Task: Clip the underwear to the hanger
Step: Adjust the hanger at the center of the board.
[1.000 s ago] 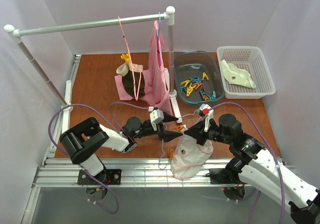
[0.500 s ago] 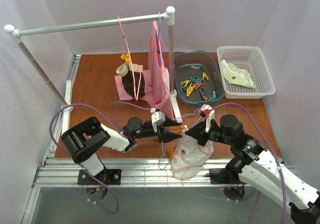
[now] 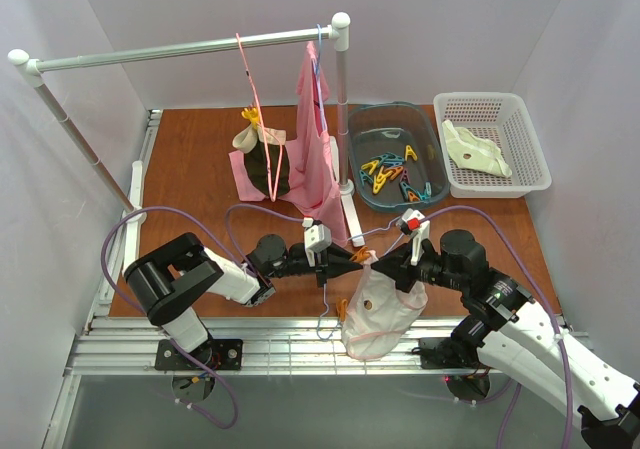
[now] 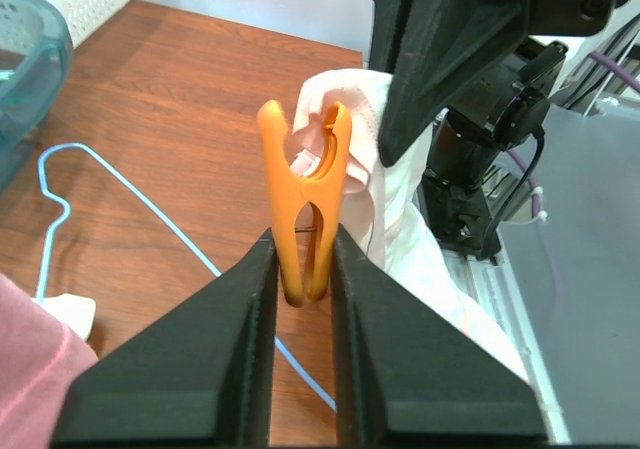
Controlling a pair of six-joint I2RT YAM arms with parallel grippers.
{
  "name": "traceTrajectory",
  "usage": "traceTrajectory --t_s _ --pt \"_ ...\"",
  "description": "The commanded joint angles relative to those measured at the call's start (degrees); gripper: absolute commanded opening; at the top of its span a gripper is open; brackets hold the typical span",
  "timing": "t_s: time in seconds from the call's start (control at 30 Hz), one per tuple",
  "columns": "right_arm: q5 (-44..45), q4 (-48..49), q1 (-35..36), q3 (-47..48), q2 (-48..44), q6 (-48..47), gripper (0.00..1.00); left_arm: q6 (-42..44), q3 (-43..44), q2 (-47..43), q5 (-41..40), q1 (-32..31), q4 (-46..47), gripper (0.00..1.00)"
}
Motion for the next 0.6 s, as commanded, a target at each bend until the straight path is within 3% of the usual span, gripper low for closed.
traceTrajectory --t_s 0.0,0.17,0.3,0.47,0.57 --pt "0.9 1.1 0.3 1.4 -0.4 0.2 0.01 0.6 1.2 0.1 1.8 -0.3 1.2 0.12" --pt "4.5 0.1 0.4 1.4 -0.6 1.3 0.01 0.7 1.1 -0.3 1.5 -0.3 -0.8 0.08" --pt "25.4 -8.8 0.3 3.9 1.4 5.4 0.01 2.2 0.9 -0.9 -2.1 -0.2 -6.3 0.07" --pt "41.1 -15.1 0.4 4.8 5.3 13.4 0.01 0.2 -2.0 -3.4 -3.7 0.9 -6.6 0.07" --pt "49.1 -19.3 0.3 6.0 9.0 18.1 0.01 -0.1 2.3 -3.7 -4.3 1.3 -16.7 0.07"
